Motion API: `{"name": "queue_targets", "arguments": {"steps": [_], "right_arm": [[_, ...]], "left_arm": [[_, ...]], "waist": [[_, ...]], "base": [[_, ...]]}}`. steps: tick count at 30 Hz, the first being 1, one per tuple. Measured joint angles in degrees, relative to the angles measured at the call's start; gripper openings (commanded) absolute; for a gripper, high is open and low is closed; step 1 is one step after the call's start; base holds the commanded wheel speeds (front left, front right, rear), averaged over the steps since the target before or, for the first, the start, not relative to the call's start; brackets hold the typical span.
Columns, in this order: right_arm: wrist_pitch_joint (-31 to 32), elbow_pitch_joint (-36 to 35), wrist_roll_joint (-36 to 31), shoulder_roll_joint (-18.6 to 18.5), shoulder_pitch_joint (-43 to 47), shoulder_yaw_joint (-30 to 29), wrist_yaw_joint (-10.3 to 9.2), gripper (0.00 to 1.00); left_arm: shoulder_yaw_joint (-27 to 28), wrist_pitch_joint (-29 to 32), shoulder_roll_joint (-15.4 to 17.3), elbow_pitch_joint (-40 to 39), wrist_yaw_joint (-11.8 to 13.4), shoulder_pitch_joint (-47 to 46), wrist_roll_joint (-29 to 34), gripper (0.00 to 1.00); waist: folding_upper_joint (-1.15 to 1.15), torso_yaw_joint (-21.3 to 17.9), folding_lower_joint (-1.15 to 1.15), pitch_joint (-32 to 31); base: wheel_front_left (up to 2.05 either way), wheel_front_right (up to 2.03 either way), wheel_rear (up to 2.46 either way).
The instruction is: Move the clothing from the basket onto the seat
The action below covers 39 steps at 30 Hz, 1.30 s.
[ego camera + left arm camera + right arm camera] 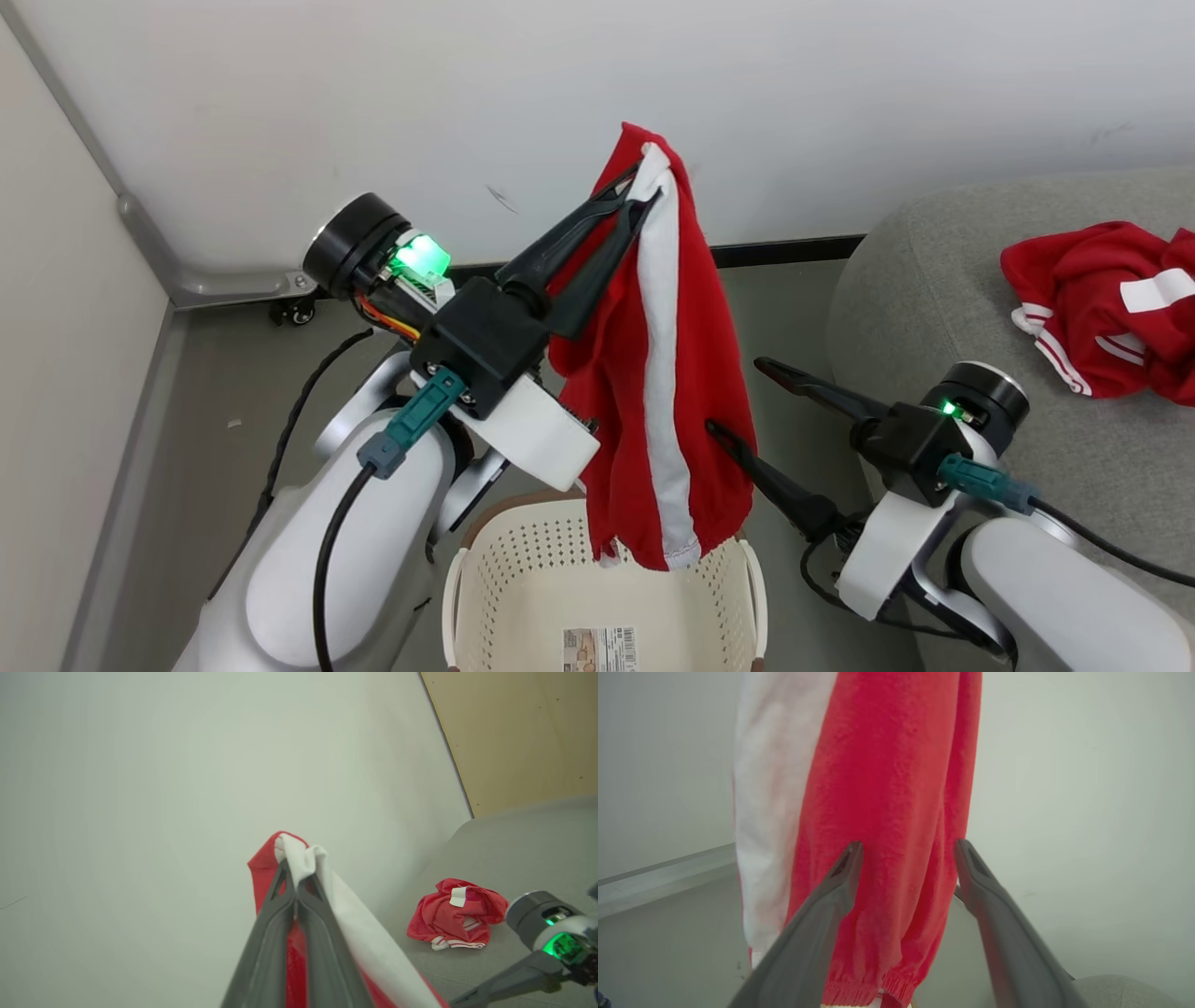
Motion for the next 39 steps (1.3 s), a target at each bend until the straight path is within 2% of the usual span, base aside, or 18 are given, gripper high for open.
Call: {"name": "queue_targets", "arguments": {"steps": [14, 16, 17, 20, 23, 25, 26, 27, 33, 39], "right_arm": [[-0.1, 0.4, 4.1, -1.1, -6.3, 9.4, 0.00, 0.99], [-0.1, 0.5, 4.6, -1.1, -7.3, 10.6, 0.00, 0.85], [-0.1, 0.5, 4.8, -1.1, -7.8, 11.2, 0.01, 0.81], [-0.1, 0.8, 5.2, -1.1, -9.5, 12.6, 0.01, 0.49], [-0.2, 1.1, 5.8, -1.1, -11.2, 13.9, 0.00, 0.40], [-0.5, 1.2, 6.0, -1.0, -11.9, 14.7, 0.00, 0.25], [-0.5, 1.4, 6.0, -1.0, -12.2, 15.2, 0.01, 0.15], [-0.7, 1.7, 6.1, -1.0, -12.7, 15.8, 0.01, 0.00], [-2.3, 2.8, 7.7, -1.0, -13.0, 17.1, 0.01, 0.00], [-4.1, 2.8, 10.5, -1.6, -12.9, 18.0, 0.01, 0.00]], "left_arm": [[-2.7, -0.3, -0.6, -2.6, -0.4, -0.9, -1.4, 0.00], [-2.9, -0.3, -0.5, -2.8, -0.4, -0.9, -1.7, 0.00], [-3.0, -0.3, -0.4, -2.9, -0.5, -0.9, -1.8, 0.00], [-3.2, -0.3, -0.4, -3.4, -0.5, -0.9, -2.2, 0.00], [-3.4, -0.3, -0.3, -3.7, -0.5, -0.9, -2.7, 0.00], [-3.4, -0.3, -0.2, -3.7, -0.5, -0.9, -2.9, 0.00], [-3.4, -0.3, -0.1, -3.8, -0.5, -0.9, -3.1, 0.00], [-3.4, -0.3, 0.0, -3.8, -0.5, -0.9, -3.3, 0.00], [-2.8, 0.1, 1.0, -2.0, -0.5, -0.8, -5.3, 0.00], [-0.4, 1.1, 3.0, 3.1, -0.5, -0.3, -7.4, 0.00]], "waist": [[0.00, 1.5, 0.00, 0.2], [0.00, 1.6, 0.00, 0.3], [0.00, 1.6, 0.00, 0.4], [0.00, 1.6, 0.00, 0.6], [0.00, 1.7, 0.00, 0.7], [0.00, 1.8, 0.00, 0.8], [0.00, 1.8, 0.00, 0.8], [0.00, 1.8, 0.00, 0.8], [0.00, 1.6, 0.00, 0.8], [0.00, 1.1, 0.00, 0.7]], "base": [[0.00, 0.00, 0.00], [0.00, 0.00, 0.00], [0.00, 0.00, 0.00], [0.00, 0.00, 0.00], [0.00, 0.00, 0.00], [0.00, 0.00, 0.00], [0.00, 0.00, 0.00], [0.00, 0.00, 0.00], [0.00, 0.00, 0.00], [0.00, 0.00, 0.00]]}}
